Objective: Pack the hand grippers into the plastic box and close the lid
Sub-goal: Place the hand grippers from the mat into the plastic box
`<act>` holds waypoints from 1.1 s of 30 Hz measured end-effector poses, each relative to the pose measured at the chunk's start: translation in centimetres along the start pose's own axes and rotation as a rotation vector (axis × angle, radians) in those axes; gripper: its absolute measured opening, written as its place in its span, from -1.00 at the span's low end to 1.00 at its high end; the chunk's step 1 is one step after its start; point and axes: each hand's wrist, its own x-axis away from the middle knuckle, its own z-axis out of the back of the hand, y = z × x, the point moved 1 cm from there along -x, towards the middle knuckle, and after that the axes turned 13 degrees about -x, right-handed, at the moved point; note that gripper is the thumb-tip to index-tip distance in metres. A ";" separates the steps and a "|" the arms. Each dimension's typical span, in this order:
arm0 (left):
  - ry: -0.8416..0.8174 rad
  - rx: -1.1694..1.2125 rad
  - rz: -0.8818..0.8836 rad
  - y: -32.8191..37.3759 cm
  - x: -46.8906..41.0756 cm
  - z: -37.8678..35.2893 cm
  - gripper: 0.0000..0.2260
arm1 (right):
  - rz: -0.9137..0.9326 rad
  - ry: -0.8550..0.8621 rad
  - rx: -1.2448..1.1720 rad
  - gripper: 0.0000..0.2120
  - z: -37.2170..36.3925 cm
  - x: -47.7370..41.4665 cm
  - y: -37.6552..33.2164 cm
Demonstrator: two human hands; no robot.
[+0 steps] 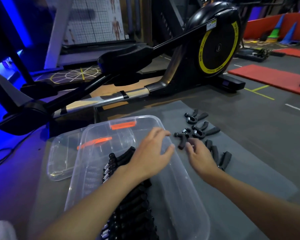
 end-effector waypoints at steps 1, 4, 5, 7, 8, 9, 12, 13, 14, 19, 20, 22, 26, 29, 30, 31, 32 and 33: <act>-0.048 -0.015 -0.011 1.0 0.0 -0.3 -0.63 | -0.051 0.016 0.023 -0.81 0.9 -0.5 1.5; -0.179 -0.127 0.004 1.4 0.3 -2.1 -0.57 | -0.194 0.054 0.119 -0.68 3.8 -1.2 5.8; -0.193 -0.167 -0.009 1.1 0.4 -2.8 -0.55 | -0.243 0.076 0.133 -0.67 4.5 -1.4 7.2; -0.192 -0.189 -0.039 0.5 0.8 -3.6 -0.50 | -0.345 0.107 0.124 -0.61 5.5 -1.6 9.9; -0.191 -0.191 -0.045 0.3 0.8 -3.7 -0.49 | -0.378 0.114 0.128 -0.56 5.8 -1.6 11.1; -0.190 -0.195 -0.048 0.2 0.8 -3.8 -0.48 | -0.401 0.118 0.138 -0.52 6.0 -1.6 12.5; -0.185 -0.210 -0.047 0.2 0.7 -3.8 -0.46 | -0.412 0.135 0.172 -0.44 5.9 -1.7 15.0; -0.185 -0.207 -0.047 0.2 0.6 -3.8 -0.46 | -0.416 0.136 0.184 -0.42 5.8 -1.8 15.5; -0.186 -0.204 -0.050 0.2 0.6 -3.8 -0.46 | -0.428 0.131 0.200 -0.39 5.8 -2.1 16.0; -0.192 -0.188 -0.044 0.4 0.8 -3.7 -0.47 | -0.501 0.122 0.268 -0.34 5.9 -3.8 17.1; -0.192 -0.182 -0.041 0.5 0.8 -3.7 -0.47 | -0.496 0.120 0.285 -0.39 5.9 -3.8 16.5; -0.194 -0.175 -0.038 0.6 0.8 -3.6 -0.48 | -0.477 0.120 0.310 -0.52 5.9 -3.7 15.5; -0.220 -0.182 -0.035 0.6 0.7 -3.5 -0.47 | -0.484 0.161 0.246 -0.63 6.0 -2.9 14.1; -0.248 -0.194 -0.035 0.8 0.8 -3.2 -0.47 | -0.451 0.215 0.143 -0.70 6.5 -2.3 12.3; -0.262 -0.194 -0.030 0.8 0.8 -3.0 -0.47 | -0.438 0.215 0.089 -0.73 6.7 -2.3 11.3; -0.276 -0.201 -0.029 0.8 0.6 -2.7 -0.47 | -0.412 0.202 0.036 -0.76 7.0 -2.4 10.2; -0.288 -0.218 -0.035 1.0 0.3 -2.3 -0.48 | -0.388 0.178 -0.025 -0.77 7.3 -2.7 8.6; -0.298 -0.226 -0.040 1.0 0.0 -2.2 -0.49 | -0.361 0.152 -0.095 -0.74 7.5 -2.9 7.4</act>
